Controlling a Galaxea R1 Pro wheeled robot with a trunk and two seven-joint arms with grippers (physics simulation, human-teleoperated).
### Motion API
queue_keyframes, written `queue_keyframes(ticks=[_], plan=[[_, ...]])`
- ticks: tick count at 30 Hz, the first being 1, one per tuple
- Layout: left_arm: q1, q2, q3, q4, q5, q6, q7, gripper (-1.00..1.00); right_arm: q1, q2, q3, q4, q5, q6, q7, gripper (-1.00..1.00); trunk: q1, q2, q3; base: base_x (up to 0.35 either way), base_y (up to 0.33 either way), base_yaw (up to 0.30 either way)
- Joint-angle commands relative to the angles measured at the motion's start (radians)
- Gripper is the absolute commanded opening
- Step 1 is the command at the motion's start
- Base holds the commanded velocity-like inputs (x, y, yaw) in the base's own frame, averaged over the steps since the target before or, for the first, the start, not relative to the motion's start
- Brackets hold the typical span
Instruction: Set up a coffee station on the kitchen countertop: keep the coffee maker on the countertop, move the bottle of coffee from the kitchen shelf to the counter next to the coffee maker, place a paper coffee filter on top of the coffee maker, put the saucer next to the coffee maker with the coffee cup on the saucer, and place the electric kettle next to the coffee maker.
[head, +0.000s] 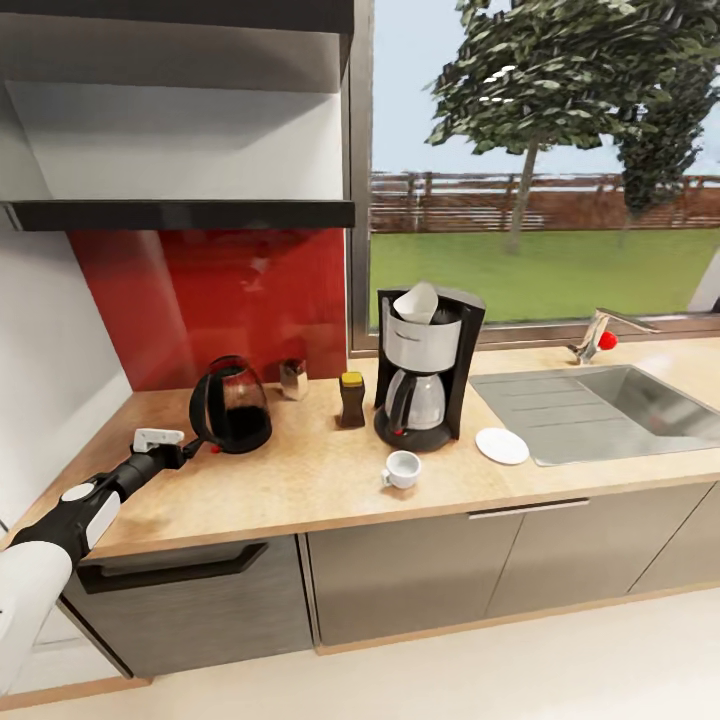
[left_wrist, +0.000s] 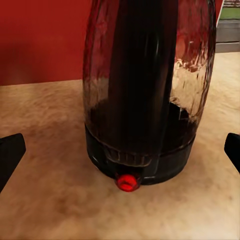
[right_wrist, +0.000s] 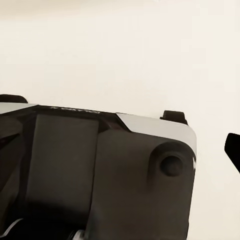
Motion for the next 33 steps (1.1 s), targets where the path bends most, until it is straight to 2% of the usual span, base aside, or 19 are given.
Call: queue_keyframes(ticks=[1, 8, 15, 33], plan=[[-0.001, 0.000, 0.003, 0.002, 0.006, 0.001, -0.008, 1.00, -0.002, 0.000, 0.000, 0.005, 0.001, -0.008, 0.001, 1.00, 0.000, -0.002, -0.002, 0.000, 0.000, 0.000], [-0.001, 0.000, 0.004, 0.003, 0.006, 0.001, -0.008, 1.00, -0.002, 0.000, -0.001, 0.005, -0.001, -0.008, 0.001, 1.00, 0.000, -0.002, -0.002, 0.009, 0.006, -0.011], [-0.001, 0.000, 0.003, 0.003, 0.007, 0.001, -0.008, 1.00, -0.002, 0.000, -0.001, 0.005, -0.001, -0.008, 0.001, 1.00, 0.000, -0.002, -0.002, 0.107, 0.155, -0.144], [-0.001, -0.008, 0.003, 0.003, 0.007, 0.001, -0.006, 1.00, -0.002, 0.000, -0.001, 0.005, -0.001, -0.008, 0.001, 1.00, 0.000, -0.002, -0.002, 0.045, 0.004, -0.002]])
